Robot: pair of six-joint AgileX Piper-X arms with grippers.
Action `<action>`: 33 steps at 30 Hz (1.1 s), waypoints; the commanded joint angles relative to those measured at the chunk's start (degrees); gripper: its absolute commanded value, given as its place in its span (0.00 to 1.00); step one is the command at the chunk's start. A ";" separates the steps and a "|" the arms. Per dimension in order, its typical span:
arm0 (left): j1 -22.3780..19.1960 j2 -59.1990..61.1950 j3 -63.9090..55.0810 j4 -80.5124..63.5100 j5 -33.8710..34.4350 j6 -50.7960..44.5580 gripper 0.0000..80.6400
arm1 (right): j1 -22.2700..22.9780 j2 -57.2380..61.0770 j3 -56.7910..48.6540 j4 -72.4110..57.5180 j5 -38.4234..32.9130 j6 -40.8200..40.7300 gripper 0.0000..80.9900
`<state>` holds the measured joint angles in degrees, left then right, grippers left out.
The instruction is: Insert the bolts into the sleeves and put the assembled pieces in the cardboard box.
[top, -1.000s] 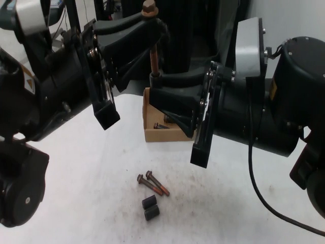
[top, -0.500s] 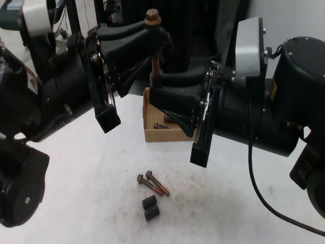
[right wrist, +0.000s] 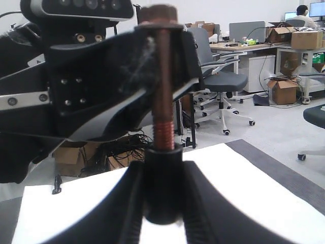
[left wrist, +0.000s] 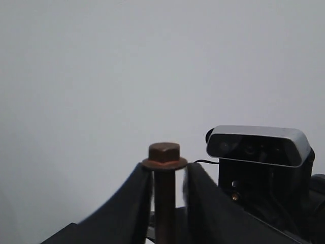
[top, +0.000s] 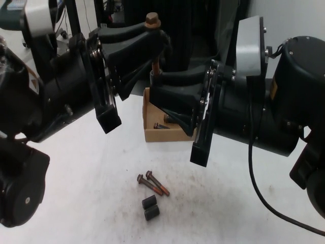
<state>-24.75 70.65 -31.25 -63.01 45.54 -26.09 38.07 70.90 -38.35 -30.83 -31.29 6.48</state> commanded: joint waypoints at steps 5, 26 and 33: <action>-0.26 -0.63 -0.67 -0.64 0.39 -0.07 0.39 | 0.07 -0.19 -0.88 -1.18 0.10 -0.06 0.01; -0.26 -0.63 -0.77 -0.56 0.39 -3.12 0.39 | 0.07 -0.19 -0.88 -1.18 0.10 -0.06 0.01; -1.73 -0.63 -0.77 -0.57 0.13 -4.37 0.39 | 0.07 -0.19 -0.88 -1.17 0.10 -1.23 0.01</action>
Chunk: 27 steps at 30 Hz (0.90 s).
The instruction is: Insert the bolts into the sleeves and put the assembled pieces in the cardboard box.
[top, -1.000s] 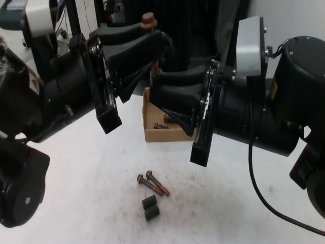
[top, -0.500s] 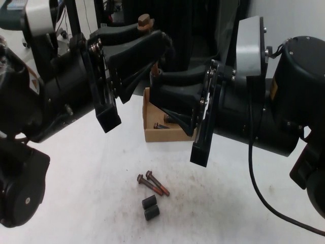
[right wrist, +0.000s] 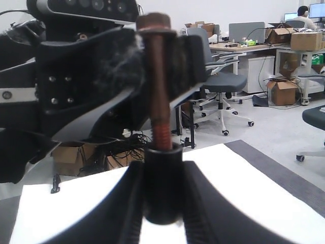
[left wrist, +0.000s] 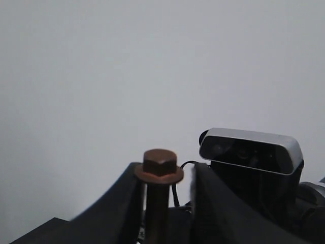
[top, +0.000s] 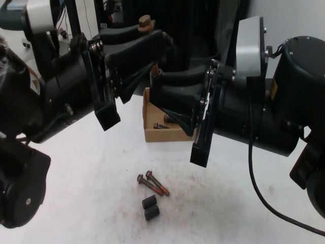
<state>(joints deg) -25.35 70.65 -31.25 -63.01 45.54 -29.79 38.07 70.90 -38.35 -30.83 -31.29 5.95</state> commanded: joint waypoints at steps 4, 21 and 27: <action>-1.33 -0.63 -0.77 -0.57 -0.14 -0.38 0.39 | 0.07 -0.19 -0.88 -1.17 0.10 -0.70 0.01; -1.33 -0.63 -0.77 4.02 -3.98 3.31 0.39 | 0.07 -0.19 -0.88 -1.17 0.10 -0.59 0.01; -1.33 -0.90 -1.02 -1.13 -5.91 3.31 0.39 | 0.07 -0.19 -0.88 -1.17 0.10 -0.59 0.01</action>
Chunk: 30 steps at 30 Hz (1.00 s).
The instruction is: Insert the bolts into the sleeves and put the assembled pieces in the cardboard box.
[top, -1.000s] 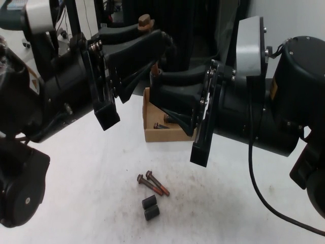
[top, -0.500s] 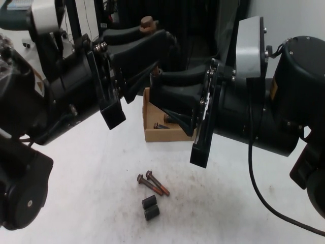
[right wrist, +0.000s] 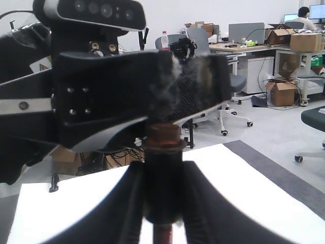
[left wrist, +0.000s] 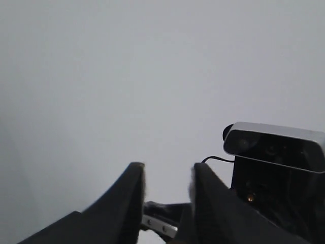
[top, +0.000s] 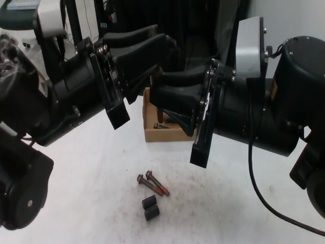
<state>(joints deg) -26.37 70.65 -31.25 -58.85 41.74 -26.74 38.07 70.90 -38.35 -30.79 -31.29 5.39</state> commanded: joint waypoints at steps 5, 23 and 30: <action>0.67 -2.84 -4.04 -9.05 -10.43 1.38 0.39 | 0.07 -0.19 -0.88 -1.20 0.10 -0.03 0.01; 1.12 -11.88 -3.93 56.60 -44.70 23.16 0.00 | -5.33 5.21 -5.87 13.58 10.16 2.99 0.01; 1.12 -11.88 -3.93 71.41 -44.55 22.43 0.00 | -10.17 21.28 -27.42 32.81 14.48 3.10 0.01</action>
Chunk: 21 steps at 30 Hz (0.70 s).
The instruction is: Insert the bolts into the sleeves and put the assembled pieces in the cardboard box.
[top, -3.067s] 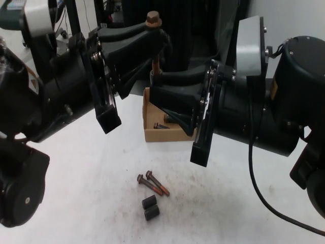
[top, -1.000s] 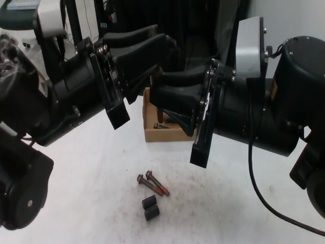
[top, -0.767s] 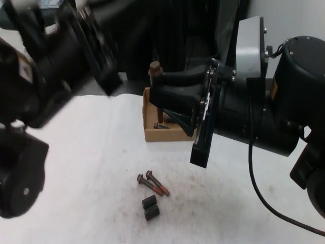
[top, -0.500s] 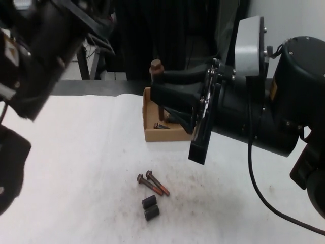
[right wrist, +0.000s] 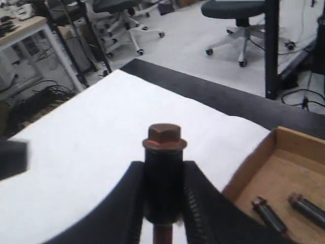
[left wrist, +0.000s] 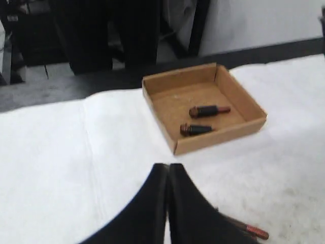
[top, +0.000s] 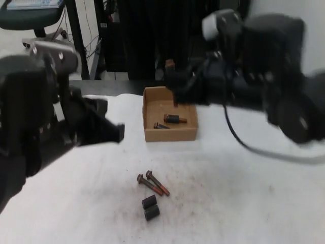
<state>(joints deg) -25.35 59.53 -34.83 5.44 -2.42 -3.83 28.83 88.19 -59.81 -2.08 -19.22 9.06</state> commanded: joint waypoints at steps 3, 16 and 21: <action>0.10 -0.77 -0.35 9.89 0.01 -0.48 0.00 | -1.61 12.42 -17.40 13.23 4.63 -3.02 0.01; 0.10 -0.77 -0.35 12.09 5.04 -0.48 0.00 | -2.59 40.74 -52.06 41.77 10.78 -6.57 0.01; 0.10 -0.77 -0.35 12.35 5.04 -0.48 0.00 | -3.50 42.35 -53.45 41.72 13.30 -6.57 0.01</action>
<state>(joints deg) -25.35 59.53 -34.83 17.69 2.40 -4.06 25.87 131.12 -112.28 39.95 -7.69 2.99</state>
